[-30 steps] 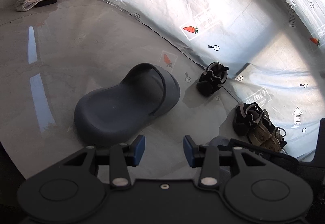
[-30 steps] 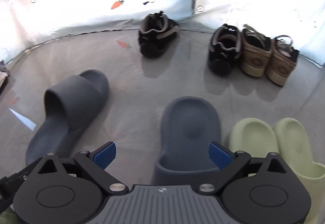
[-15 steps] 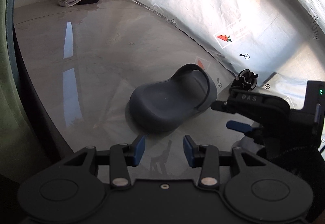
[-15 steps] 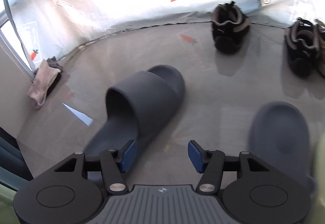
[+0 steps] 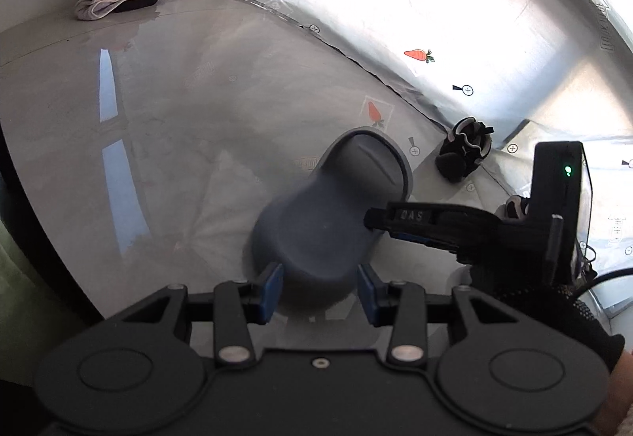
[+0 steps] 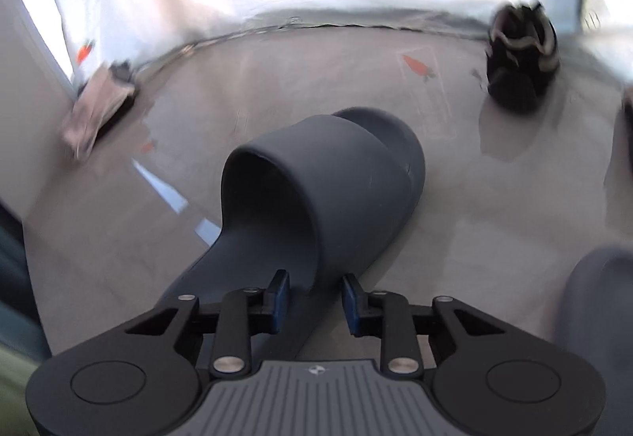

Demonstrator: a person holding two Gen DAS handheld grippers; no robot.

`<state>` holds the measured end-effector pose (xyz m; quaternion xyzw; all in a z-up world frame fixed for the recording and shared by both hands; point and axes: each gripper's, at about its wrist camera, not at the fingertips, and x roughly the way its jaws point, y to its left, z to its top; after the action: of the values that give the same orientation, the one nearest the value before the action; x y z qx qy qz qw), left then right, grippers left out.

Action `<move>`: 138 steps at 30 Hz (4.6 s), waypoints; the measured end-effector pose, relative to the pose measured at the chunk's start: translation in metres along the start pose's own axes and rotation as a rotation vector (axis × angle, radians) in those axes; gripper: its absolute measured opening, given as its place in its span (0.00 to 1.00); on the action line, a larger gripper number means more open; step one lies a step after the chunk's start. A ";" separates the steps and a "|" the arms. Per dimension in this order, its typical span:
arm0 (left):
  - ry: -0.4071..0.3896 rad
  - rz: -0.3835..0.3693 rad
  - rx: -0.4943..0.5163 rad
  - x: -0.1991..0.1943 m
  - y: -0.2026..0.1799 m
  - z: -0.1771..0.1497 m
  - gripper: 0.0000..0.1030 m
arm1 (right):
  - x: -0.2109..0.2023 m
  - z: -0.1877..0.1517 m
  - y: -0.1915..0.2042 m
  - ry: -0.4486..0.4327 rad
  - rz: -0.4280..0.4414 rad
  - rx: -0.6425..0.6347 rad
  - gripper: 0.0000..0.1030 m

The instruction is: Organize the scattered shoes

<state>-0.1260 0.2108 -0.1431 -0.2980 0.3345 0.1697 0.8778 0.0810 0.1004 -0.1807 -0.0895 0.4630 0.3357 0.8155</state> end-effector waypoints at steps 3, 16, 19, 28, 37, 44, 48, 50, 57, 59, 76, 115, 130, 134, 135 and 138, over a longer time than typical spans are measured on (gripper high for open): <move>0.002 -0.004 -0.005 -0.002 0.000 0.002 0.40 | -0.010 -0.001 -0.016 0.020 -0.007 -0.064 0.24; -0.032 -0.028 -0.027 -0.006 -0.004 0.006 0.40 | -0.047 0.020 -0.038 -0.094 0.038 0.324 0.82; -0.045 -0.026 -0.041 -0.009 -0.001 0.007 0.40 | -0.028 0.033 -0.026 -0.095 -0.031 0.218 0.89; -0.050 0.012 -0.095 -0.017 0.015 -0.002 0.40 | 0.026 0.064 -0.018 0.130 -0.077 0.114 0.96; -0.060 0.046 -0.116 -0.015 0.026 0.003 0.40 | 0.017 0.034 0.011 0.124 0.231 -0.332 0.93; -0.079 0.055 -0.106 -0.012 0.026 0.015 0.40 | -0.026 0.021 0.001 0.003 0.197 -0.201 0.94; -0.064 0.068 -0.092 -0.004 0.024 0.019 0.40 | -0.062 0.009 -0.004 0.069 0.213 -0.102 0.62; -0.060 0.066 -0.091 0.001 0.022 0.022 0.40 | -0.063 0.001 -0.007 0.162 0.271 -0.051 0.30; -0.052 0.049 -0.072 0.012 0.013 0.031 0.40 | -0.045 -0.030 -0.024 0.467 0.425 0.042 0.25; -0.050 0.043 -0.074 0.013 0.011 0.032 0.40 | -0.040 -0.037 -0.029 0.499 0.378 0.035 0.22; -0.037 0.022 -0.042 0.013 -0.002 0.028 0.40 | -0.024 0.013 -0.062 0.223 -0.072 -0.073 0.21; -0.061 0.096 -0.109 0.004 0.022 0.036 0.40 | -0.066 -0.009 -0.013 -0.156 0.037 0.066 0.71; -0.068 0.125 -0.121 -0.004 0.033 0.035 0.40 | -0.014 -0.021 0.040 -0.009 -0.142 -0.390 0.89; -0.059 0.106 -0.112 0.000 0.029 0.033 0.40 | -0.042 -0.048 0.032 0.013 -0.168 -0.503 0.89; -0.057 0.101 -0.110 0.001 0.028 0.033 0.40 | -0.048 -0.055 0.029 0.016 -0.180 -0.531 0.89; -0.048 0.082 -0.106 0.006 0.023 0.032 0.40 | -0.062 -0.066 0.022 0.063 -0.211 -0.555 0.89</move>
<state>-0.1177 0.2500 -0.1373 -0.3261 0.3156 0.2300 0.8609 -0.0001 0.0576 -0.1633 -0.3669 0.3669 0.3597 0.7755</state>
